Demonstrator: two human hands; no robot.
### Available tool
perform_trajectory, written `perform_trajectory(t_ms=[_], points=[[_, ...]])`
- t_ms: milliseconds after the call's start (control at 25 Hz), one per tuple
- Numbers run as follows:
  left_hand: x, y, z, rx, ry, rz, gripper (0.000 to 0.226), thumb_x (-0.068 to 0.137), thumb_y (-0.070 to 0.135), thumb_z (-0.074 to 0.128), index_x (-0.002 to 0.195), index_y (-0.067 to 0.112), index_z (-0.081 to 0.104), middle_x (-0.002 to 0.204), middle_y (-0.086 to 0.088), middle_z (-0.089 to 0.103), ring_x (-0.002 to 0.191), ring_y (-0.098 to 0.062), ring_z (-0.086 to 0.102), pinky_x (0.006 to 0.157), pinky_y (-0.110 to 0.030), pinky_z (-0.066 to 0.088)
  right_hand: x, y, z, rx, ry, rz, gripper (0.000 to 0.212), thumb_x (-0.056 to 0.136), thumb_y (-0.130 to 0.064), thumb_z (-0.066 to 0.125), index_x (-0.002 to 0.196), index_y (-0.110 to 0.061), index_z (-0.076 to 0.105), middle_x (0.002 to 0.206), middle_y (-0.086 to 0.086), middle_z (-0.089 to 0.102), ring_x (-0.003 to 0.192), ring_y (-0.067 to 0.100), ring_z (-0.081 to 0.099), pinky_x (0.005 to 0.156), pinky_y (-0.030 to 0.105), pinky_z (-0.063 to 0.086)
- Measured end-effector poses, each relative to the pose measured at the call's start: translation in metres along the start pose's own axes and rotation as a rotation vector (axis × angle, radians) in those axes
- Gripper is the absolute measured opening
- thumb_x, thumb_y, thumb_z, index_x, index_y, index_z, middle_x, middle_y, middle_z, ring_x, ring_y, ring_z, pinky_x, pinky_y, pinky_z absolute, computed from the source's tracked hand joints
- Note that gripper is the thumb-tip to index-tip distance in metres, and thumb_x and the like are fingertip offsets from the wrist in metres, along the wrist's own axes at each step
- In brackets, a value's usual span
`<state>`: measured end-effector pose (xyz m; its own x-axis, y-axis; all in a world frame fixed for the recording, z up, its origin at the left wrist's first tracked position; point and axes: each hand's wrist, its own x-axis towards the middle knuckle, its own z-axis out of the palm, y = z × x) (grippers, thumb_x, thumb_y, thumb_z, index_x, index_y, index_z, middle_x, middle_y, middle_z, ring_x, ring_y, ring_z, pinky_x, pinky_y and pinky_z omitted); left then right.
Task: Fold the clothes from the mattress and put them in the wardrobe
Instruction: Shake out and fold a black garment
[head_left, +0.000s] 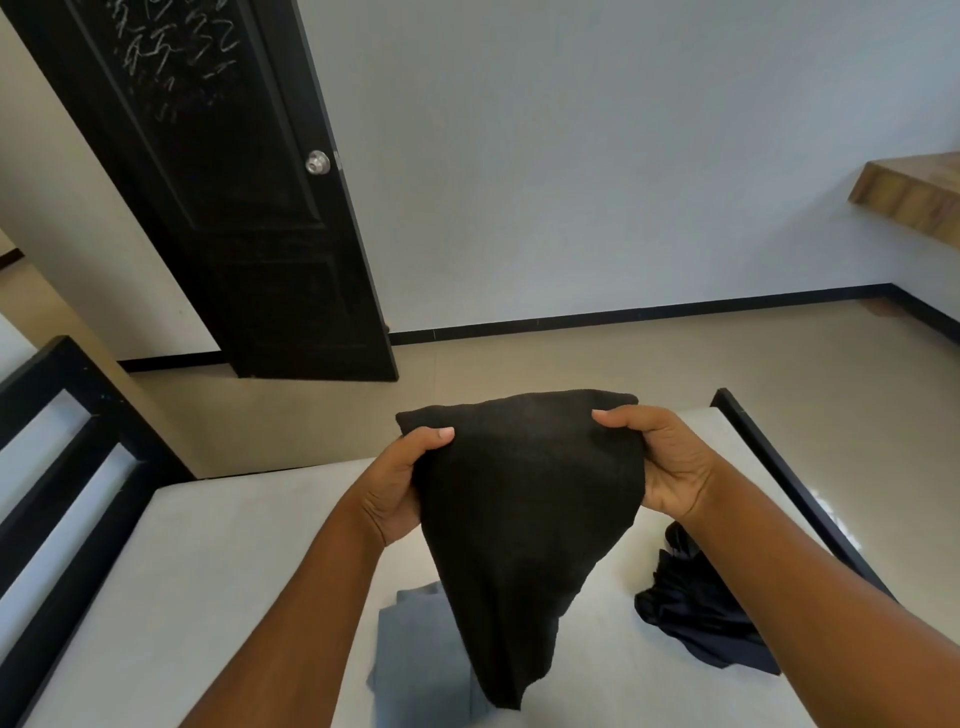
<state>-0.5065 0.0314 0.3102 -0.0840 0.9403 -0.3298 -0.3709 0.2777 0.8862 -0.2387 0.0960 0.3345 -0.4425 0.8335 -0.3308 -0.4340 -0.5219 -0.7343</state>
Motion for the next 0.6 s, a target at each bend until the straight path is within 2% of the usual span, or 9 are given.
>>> perform_trajectory(t_ms=[80,160,200,280,360,400,480,560,600], points=[[-0.005,0.006,0.001,0.019,-0.036,0.003,0.043,0.076,0.026,0.078,0.116,0.018,0.064,0.108,-0.005,0.074,0.107,-0.028,0.065,0.079,-0.036,0.056,0.001,0.003,-0.009,0.113,-0.037,-0.106,0.036,0.075,-0.023,0.082,0.106,-0.005,0.076,0.115,0.022,0.071,0.097,0.036,0.074,0.079,0.047,0.064],[-0.006,0.007,0.003,0.08,-0.085,-0.033,0.048,0.076,0.027,0.078,0.121,0.021,0.061,0.111,-0.004,0.074,0.106,-0.027,0.068,0.073,-0.033,0.06,-0.001,0.015,-0.017,0.078,-0.072,-0.061,0.077,0.051,-0.043,0.099,0.115,-0.01,0.075,0.118,0.018,0.073,0.103,0.037,0.073,0.079,0.048,0.062],[-0.005,0.005,0.004,0.109,-0.1,-0.053,0.05,0.077,0.028,0.079,0.124,0.021,0.06,0.113,-0.005,0.074,0.107,-0.027,0.068,0.073,-0.032,0.062,-0.002,0.023,-0.022,-0.01,-0.066,0.021,0.095,0.041,-0.046,0.101,0.123,-0.01,0.07,0.121,0.017,0.073,0.106,0.037,0.072,0.081,0.048,0.062],[-0.004,0.001,0.005,0.131,-0.103,-0.066,0.053,0.08,0.029,0.08,0.128,0.021,0.059,0.121,-0.007,0.072,0.112,-0.029,0.067,0.079,-0.035,0.061,-0.004,0.035,-0.028,-0.175,-0.091,0.157,0.108,0.041,-0.036,0.104,0.135,-0.007,0.061,0.128,0.019,0.069,0.115,0.039,0.069,0.093,0.051,0.058],[-0.004,-0.006,0.006,0.08,-0.06,-0.057,0.055,0.078,0.034,0.08,0.127,0.021,0.059,0.128,-0.009,0.069,0.115,-0.031,0.066,0.086,-0.04,0.059,-0.005,0.036,-0.03,-0.135,-0.107,0.142,0.099,0.052,-0.024,0.1,0.139,-0.001,0.058,0.134,0.024,0.064,0.122,0.042,0.063,0.105,0.054,0.05],[-0.005,-0.01,0.004,0.039,-0.027,-0.065,0.052,0.078,0.036,0.08,0.124,0.021,0.06,0.126,-0.009,0.069,0.113,-0.031,0.066,0.086,-0.041,0.057,-0.006,0.035,-0.028,-0.065,-0.087,0.11,0.093,0.055,-0.022,0.098,0.136,0.001,0.06,0.133,0.025,0.064,0.121,0.043,0.063,0.104,0.053,0.05],[-0.01,-0.014,0.005,0.027,-0.02,-0.128,0.052,0.073,0.038,0.08,0.117,0.018,0.06,0.117,-0.01,0.07,0.106,-0.03,0.066,0.079,-0.04,0.057,-0.006,0.032,-0.022,0.088,-0.021,0.027,0.069,0.065,-0.024,0.091,0.124,0.001,0.068,0.123,0.023,0.068,0.108,0.04,0.069,0.093,0.047,0.056],[-0.012,-0.017,-0.001,0.081,-0.12,-0.164,0.079,0.053,0.037,0.098,0.119,0.012,0.062,0.113,-0.015,0.073,0.103,-0.033,0.071,0.075,-0.04,0.061,-0.004,0.032,-0.013,0.214,0.026,-0.025,0.04,0.079,-0.028,0.078,0.108,-0.003,0.072,0.105,0.019,0.073,0.091,0.035,0.072,0.081,0.044,0.061],[-0.012,-0.017,-0.004,0.042,-0.144,-0.136,0.088,0.043,0.034,0.103,0.119,0.01,0.065,0.111,-0.016,0.075,0.102,-0.033,0.073,0.074,-0.04,0.062,-0.004,0.032,-0.012,0.26,0.044,-0.023,0.034,0.082,-0.03,0.075,0.104,-0.004,0.072,0.1,0.018,0.073,0.087,0.034,0.072,0.08,0.043,0.061]])
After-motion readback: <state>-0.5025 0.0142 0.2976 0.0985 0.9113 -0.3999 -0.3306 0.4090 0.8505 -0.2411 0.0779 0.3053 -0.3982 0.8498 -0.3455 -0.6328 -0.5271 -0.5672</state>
